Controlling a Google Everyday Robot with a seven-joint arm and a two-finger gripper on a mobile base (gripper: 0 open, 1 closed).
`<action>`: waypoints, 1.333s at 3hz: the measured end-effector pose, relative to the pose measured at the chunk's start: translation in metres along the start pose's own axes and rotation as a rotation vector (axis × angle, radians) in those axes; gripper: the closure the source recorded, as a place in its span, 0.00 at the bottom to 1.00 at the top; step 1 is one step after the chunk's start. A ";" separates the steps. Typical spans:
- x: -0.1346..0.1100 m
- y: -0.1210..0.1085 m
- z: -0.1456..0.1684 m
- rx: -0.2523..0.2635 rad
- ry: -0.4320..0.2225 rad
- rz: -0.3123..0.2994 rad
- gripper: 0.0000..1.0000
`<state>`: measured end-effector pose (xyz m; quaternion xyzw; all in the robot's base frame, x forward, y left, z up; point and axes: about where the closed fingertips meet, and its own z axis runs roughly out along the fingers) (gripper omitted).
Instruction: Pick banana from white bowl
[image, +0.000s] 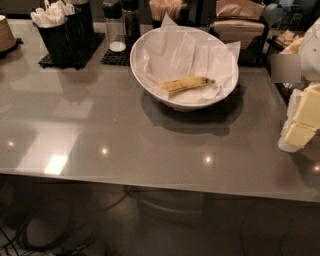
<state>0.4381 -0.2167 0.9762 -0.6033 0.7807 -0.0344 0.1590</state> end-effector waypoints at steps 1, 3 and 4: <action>0.000 0.000 0.000 0.000 0.000 0.000 0.00; -0.062 -0.075 0.015 0.029 -0.158 -0.152 0.00; -0.068 -0.086 0.003 0.066 -0.181 -0.157 0.00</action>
Offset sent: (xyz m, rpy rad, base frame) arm 0.0922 0.0344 0.0214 0.1011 -0.1312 0.1527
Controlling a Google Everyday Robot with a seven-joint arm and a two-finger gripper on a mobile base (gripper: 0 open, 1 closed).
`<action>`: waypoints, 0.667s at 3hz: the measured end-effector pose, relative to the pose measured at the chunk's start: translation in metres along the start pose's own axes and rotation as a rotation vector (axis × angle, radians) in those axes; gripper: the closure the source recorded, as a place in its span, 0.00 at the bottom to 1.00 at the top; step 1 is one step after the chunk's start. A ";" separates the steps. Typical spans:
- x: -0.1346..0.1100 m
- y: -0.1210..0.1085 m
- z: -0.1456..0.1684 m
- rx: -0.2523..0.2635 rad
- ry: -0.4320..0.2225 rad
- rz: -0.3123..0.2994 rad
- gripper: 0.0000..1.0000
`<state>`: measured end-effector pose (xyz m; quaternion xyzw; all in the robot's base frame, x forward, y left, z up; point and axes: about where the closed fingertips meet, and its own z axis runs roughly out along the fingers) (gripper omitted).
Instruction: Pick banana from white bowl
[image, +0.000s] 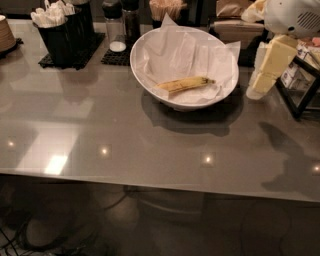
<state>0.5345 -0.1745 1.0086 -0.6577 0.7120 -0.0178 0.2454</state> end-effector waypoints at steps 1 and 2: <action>0.000 0.000 0.001 -0.001 0.000 0.000 0.00; -0.011 -0.008 0.008 0.011 -0.030 -0.015 0.00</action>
Offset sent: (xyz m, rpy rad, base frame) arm 0.0235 0.0247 -0.0012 0.0520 -0.0371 0.0435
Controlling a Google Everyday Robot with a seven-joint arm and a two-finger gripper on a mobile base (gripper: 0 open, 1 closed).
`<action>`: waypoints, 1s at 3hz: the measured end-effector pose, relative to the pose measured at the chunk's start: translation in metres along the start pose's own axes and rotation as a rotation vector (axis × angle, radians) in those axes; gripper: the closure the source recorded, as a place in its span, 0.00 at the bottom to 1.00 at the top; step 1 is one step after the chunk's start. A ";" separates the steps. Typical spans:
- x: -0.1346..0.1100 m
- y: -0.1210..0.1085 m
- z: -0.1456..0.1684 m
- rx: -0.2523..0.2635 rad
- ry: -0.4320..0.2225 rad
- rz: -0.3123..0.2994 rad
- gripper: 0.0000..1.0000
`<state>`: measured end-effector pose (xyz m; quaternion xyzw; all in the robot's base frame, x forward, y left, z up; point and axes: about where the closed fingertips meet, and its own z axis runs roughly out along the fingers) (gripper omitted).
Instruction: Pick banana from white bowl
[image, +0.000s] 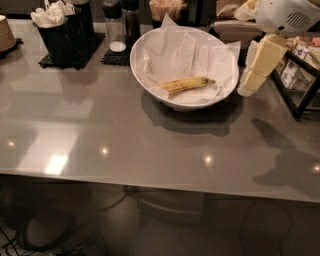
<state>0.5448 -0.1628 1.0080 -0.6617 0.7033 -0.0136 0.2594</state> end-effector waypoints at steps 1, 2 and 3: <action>-0.028 -0.027 0.029 -0.023 -0.074 -0.072 0.00; -0.056 -0.058 0.069 -0.058 -0.143 -0.117 0.00; -0.055 -0.062 0.080 -0.062 -0.152 -0.109 0.00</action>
Offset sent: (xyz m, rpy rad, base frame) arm 0.1232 0.1033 -0.0340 0.1289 0.0303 0.2725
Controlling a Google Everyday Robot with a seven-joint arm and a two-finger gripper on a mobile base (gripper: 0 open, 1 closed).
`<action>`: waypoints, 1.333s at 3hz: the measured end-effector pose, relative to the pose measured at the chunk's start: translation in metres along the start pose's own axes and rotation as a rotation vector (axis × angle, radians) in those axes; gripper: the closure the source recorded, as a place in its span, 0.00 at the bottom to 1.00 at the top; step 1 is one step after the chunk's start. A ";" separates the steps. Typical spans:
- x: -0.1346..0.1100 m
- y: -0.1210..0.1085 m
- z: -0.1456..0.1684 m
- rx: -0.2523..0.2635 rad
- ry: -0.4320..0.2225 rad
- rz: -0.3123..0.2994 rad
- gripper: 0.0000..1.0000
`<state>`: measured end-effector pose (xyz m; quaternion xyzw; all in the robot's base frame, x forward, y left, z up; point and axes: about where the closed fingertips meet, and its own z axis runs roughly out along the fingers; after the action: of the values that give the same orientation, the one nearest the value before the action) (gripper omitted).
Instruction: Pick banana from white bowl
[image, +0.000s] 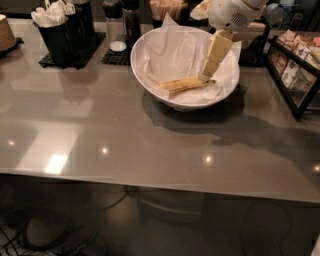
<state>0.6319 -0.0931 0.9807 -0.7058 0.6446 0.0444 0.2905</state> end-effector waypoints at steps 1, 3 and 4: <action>0.007 -0.020 0.031 -0.012 -0.037 0.003 0.00; 0.020 -0.038 0.078 -0.047 -0.056 0.010 0.18; 0.020 -0.038 0.078 -0.048 -0.056 0.009 0.42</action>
Offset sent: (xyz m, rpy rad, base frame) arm 0.0969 0.0235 -0.0864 0.0556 0.0766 0.0530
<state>0.6948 -0.0741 0.9211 -0.7079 0.6383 0.0809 0.2913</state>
